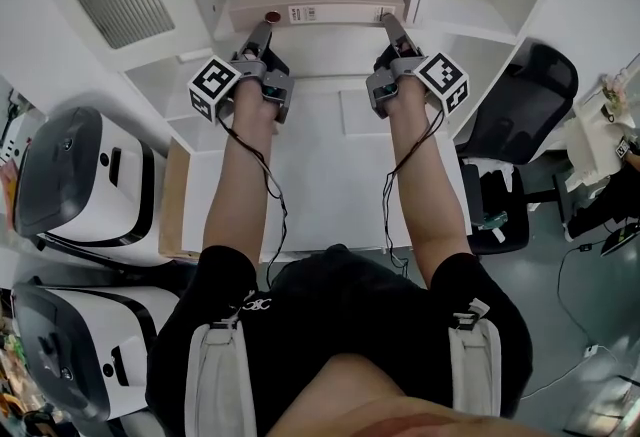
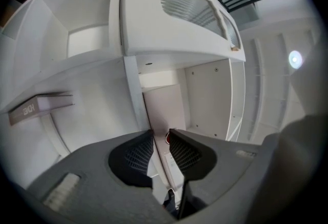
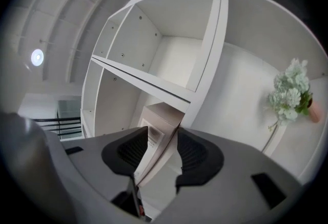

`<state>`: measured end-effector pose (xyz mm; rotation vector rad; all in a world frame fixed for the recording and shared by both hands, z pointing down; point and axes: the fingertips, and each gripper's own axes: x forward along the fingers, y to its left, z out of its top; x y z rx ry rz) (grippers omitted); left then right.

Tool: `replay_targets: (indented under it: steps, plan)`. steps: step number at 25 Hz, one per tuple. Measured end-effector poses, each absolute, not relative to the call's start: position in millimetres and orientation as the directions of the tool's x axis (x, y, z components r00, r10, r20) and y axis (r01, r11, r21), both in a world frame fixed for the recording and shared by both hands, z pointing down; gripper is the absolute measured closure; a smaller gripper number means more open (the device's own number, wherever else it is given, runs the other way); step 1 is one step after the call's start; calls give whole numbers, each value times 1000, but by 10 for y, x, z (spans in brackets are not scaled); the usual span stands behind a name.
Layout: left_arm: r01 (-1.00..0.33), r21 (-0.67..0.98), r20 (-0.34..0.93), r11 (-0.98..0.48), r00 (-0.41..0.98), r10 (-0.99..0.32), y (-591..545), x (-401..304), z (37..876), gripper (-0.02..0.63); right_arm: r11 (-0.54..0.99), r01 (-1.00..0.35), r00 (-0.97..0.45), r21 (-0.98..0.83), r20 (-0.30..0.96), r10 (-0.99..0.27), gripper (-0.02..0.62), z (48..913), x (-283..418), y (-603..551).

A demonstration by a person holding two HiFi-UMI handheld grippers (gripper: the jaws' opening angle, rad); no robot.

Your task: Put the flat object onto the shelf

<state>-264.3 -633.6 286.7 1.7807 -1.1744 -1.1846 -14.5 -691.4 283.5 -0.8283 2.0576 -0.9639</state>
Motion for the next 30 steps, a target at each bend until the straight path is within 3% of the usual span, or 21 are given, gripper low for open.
replay_targets:
  steps: [4,8,12,18,22,30]
  plan:
    - [-520,787,-287,-332,168,-943,-6195,-2632,2807,502,536,-444,-501,-718,-297,-813,428,2864,-22,-6813]
    - [-745,606,-250,-278,154,-956,-6005,-2568,2740,505,542,-701,-474,-464,-265,-840,443,2861,7,-6634]
    - [-875,425,-225,-233,148,-963,-5834,-2480,2774,531,509,-846,-449,-161,-300,-842,568,2786,-99,-6354]
    - [-978,147,-191,-149,119,-974,-5524,-2306,2992,575,515,-856,-499,34,-311,-809,595,2911,-351,-5952]
    - [-993,-13,-138,-119,120,-983,-5346,-2171,3283,588,535,-844,-524,40,-275,-806,595,3203,-471,-5780]
    - [-989,3,-43,-147,147,-988,-5095,-2103,3787,588,563,-826,-556,21,-196,-808,596,3673,-593,-5523]
